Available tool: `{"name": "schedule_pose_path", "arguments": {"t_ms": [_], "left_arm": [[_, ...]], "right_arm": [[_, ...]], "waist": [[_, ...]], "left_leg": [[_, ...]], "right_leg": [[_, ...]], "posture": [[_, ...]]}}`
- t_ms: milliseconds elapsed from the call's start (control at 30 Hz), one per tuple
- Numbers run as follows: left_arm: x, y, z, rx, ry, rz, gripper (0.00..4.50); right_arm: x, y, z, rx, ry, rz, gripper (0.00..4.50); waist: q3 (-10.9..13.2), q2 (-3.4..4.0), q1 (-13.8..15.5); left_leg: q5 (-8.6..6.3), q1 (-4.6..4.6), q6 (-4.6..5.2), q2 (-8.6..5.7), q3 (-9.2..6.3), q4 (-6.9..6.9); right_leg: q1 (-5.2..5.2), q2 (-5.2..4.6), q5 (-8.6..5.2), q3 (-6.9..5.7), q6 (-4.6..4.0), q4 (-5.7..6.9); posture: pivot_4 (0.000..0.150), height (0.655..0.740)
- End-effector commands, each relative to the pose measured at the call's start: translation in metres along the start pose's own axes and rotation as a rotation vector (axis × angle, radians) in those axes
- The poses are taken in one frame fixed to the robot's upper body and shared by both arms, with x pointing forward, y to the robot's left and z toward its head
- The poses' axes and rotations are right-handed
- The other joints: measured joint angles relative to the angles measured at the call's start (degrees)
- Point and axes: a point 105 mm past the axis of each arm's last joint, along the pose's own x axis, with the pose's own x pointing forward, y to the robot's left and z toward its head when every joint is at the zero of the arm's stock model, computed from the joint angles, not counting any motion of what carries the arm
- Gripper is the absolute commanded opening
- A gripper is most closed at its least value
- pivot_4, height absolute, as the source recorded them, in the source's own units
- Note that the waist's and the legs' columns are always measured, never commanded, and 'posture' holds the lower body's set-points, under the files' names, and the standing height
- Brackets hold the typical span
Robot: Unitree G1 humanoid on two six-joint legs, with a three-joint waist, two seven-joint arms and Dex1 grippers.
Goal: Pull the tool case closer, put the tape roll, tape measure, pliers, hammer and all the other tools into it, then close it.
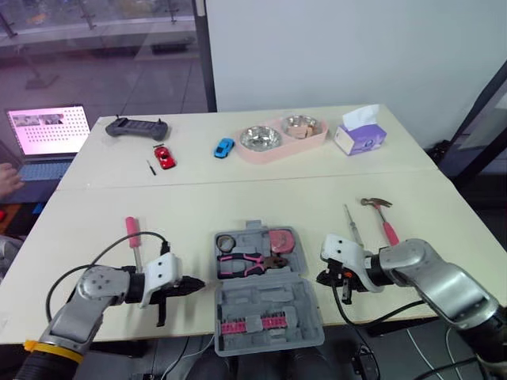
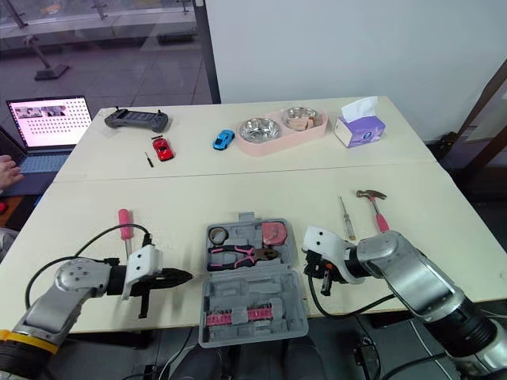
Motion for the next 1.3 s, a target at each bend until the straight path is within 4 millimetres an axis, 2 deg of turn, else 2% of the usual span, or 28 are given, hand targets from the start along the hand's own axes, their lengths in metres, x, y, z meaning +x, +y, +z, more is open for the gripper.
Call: {"name": "schedule_pose_path", "arguments": {"t_ms": [33, 267, 467, 700, 1100, 1300], "left_arm": [[0.01, -0.001, -0.004, 0.017, 0.046, -0.002, 0.07], [0.029, 0.007, -0.008, 0.042, 0.087, 0.028, 0.07], [0.044, 0.009, -0.011, 0.044, 0.097, 0.023, 0.07], [0.053, 0.026, -0.012, 0.067, 0.101, 0.032, 0.07], [0.076, 0.062, 0.006, 0.137, 0.084, 0.035, 0.07], [0.077, 0.067, 0.009, 0.136, 0.076, 0.043, 0.07]], "right_arm": [[0.006, -0.004, 0.005, -0.085, 0.028, -0.012, 0.0], [0.026, 0.001, 0.026, -0.158, 0.016, 0.02, 0.0], [0.031, 0.004, 0.045, -0.188, -0.009, 0.036, 0.0], [0.028, -0.01, 0.042, -0.187, 0.011, -0.006, 0.0], [0.024, -0.057, 0.039, -0.128, 0.001, -0.145, 0.0], [0.026, -0.059, 0.039, -0.126, 0.004, -0.141, 0.0]], "waist": [[0.0, 0.0, 0.02], [0.02, -0.01, 0.11], [-0.02, 0.06, 0.22], [-0.1, 0.18, 0.96], [-0.11, 0.2, 1.52], [-0.11, 0.2, 1.55]], "left_leg": [[0.0, -0.04, 0.0, 0.0, 0.0, 0.0], [0.02, -0.09, -0.04, -0.01, -0.02, 0.05], [0.03, 0.03, -0.04, -0.05, -0.04, 0.09], [0.07, 0.2, -0.08, -0.08, -0.06, 0.17], [0.08, 0.23, -0.07, -0.14, -0.09, 0.46], [0.07, 0.21, -0.05, -0.16, -0.12, 0.48]], "right_leg": [[-0.05, 0.0, 0.04, 0.0, 0.08, 0.0], [-0.09, 0.01, 0.06, -0.01, 0.08, 0.06], [0.08, 0.0, 0.08, -0.02, 0.1, 0.07], [0.31, 0.01, 0.13, -0.09, 0.15, 0.08], [0.52, 0.16, 0.25, -0.09, 0.29, 0.08], [0.52, 0.18, 0.26, -0.1, 0.32, 0.09]], "posture": [[0.15, 0.74], [0.15, 0.74], [0.15, 0.74], [0.15, 0.74], [0.15, 0.74], [0.15, 0.74]]}}
